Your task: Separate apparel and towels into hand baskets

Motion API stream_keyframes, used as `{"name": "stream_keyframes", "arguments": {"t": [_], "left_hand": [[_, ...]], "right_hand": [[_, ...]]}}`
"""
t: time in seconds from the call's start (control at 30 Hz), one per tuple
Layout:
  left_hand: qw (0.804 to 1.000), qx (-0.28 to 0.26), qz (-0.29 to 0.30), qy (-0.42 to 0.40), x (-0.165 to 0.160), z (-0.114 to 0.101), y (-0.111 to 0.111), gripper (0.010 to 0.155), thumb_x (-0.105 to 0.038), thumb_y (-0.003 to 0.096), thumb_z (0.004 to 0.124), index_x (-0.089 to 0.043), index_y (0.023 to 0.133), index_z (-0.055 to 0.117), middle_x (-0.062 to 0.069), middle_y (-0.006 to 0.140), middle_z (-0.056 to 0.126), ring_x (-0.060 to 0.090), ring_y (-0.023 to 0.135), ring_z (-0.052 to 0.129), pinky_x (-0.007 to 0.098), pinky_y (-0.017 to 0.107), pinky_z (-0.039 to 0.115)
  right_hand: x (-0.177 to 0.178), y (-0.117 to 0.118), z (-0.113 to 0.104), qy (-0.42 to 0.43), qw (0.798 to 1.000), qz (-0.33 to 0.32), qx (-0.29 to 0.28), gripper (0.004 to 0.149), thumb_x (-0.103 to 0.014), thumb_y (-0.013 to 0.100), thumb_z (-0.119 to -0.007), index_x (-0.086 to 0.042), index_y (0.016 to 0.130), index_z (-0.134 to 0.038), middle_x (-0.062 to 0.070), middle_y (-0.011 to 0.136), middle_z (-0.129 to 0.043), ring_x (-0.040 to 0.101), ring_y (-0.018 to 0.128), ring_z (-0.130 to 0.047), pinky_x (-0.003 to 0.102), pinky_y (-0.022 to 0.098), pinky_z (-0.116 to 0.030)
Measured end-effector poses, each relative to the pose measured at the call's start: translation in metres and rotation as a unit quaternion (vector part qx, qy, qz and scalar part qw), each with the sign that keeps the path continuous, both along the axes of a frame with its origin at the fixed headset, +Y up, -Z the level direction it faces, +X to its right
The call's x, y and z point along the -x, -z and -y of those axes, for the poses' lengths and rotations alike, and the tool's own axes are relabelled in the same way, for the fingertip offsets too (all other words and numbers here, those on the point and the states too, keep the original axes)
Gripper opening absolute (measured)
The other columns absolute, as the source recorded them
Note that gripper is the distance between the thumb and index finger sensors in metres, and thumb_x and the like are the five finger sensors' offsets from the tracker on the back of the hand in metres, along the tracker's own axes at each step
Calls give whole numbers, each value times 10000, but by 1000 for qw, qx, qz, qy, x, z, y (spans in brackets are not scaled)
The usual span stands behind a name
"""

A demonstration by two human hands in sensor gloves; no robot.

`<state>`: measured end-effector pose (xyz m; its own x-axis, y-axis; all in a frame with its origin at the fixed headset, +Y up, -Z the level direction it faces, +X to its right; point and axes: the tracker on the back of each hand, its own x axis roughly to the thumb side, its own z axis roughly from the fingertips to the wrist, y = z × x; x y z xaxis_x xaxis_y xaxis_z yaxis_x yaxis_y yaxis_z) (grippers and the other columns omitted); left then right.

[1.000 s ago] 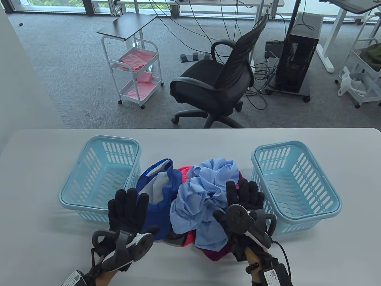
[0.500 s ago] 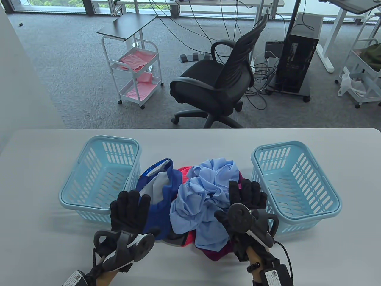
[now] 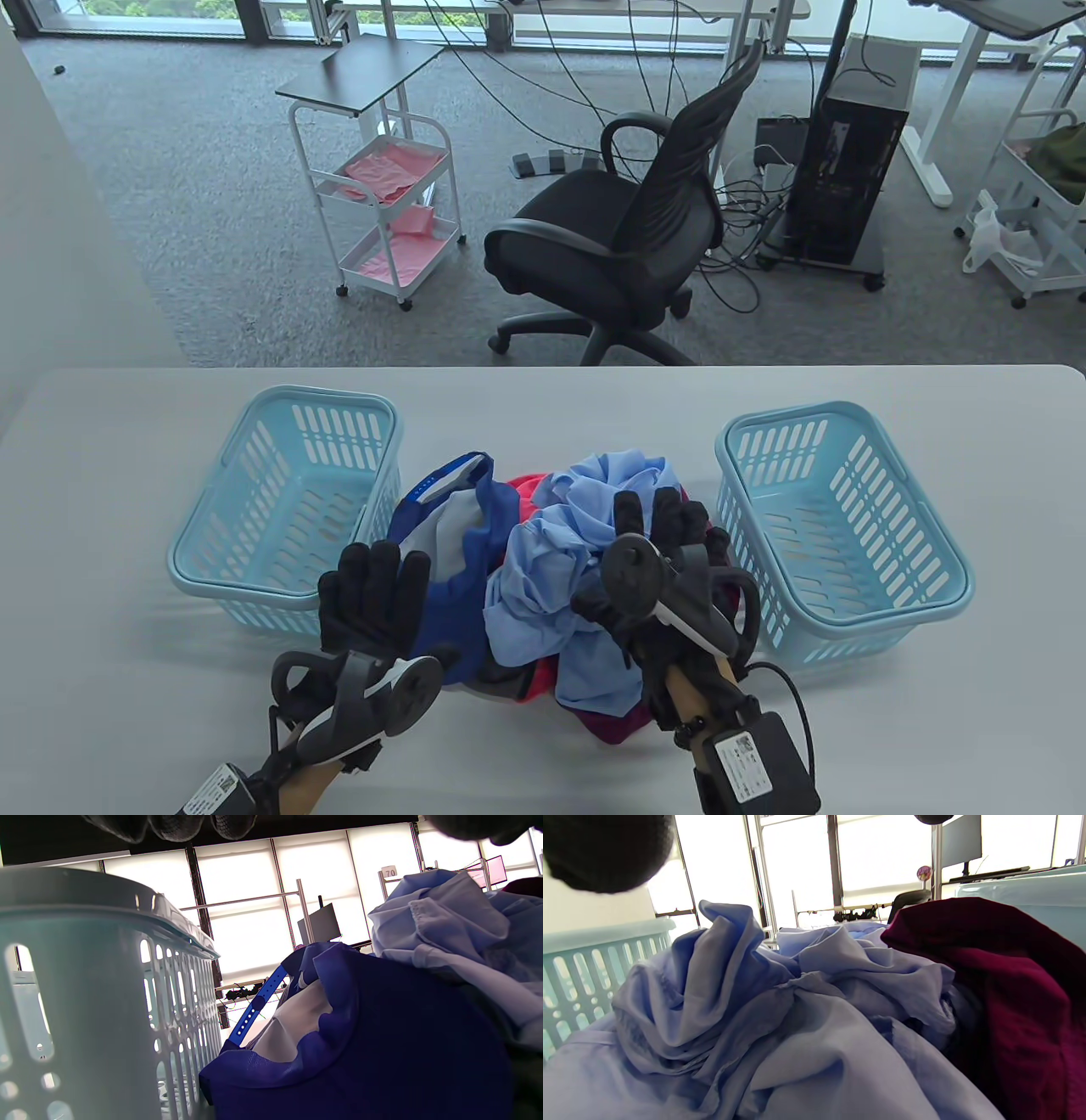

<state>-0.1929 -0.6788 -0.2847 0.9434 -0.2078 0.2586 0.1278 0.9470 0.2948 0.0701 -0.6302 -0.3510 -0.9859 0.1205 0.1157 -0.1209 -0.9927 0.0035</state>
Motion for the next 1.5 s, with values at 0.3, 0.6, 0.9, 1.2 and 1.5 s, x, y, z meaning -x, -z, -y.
{"name": "stream_keyframes", "arguments": {"t": [0.3,0.6,0.9,1.2,1.5], "left_hand": [[1000,9,-6,-19,7,-2,2,994,-686,410,599,-113,1126,216,285,1173,327,598,1064,463,696,744,511],[1000,2,0,-21,6,-5,-1,993,-686,411,599,-113,1127,220,286,1173,329,599,1064,465,696,744,511],[1000,0,-2,-21,6,-5,-1,991,-685,411,600,-111,1126,224,287,1172,331,597,1063,468,696,743,513],[1000,-1,-2,-21,6,-5,-2,991,-684,412,600,-109,1127,228,285,1172,333,594,1064,470,693,745,514],[1000,-4,-4,-25,6,-6,-2,996,-684,411,601,-97,1126,231,282,1172,340,590,1065,475,690,746,516]], "right_hand": [[66,72,9,-113,983,-22,143,1263,-654,195,-798,-102,1006,-3,383,1053,-149,670,964,-289,757,706,-323],[70,101,68,-184,948,23,258,1307,-592,221,-858,-44,959,71,420,1015,-120,681,945,-306,745,705,-374],[55,99,106,-198,952,32,232,1267,-482,222,-935,-13,982,-37,325,1038,-396,600,917,-594,665,688,-586],[55,90,110,-186,976,21,111,1023,-369,215,-991,-33,997,-424,101,810,-866,376,671,-986,501,533,-860],[35,80,51,-80,994,38,55,790,-284,195,-1020,-103,892,-695,75,695,-972,335,559,-1064,472,445,-920]]}}
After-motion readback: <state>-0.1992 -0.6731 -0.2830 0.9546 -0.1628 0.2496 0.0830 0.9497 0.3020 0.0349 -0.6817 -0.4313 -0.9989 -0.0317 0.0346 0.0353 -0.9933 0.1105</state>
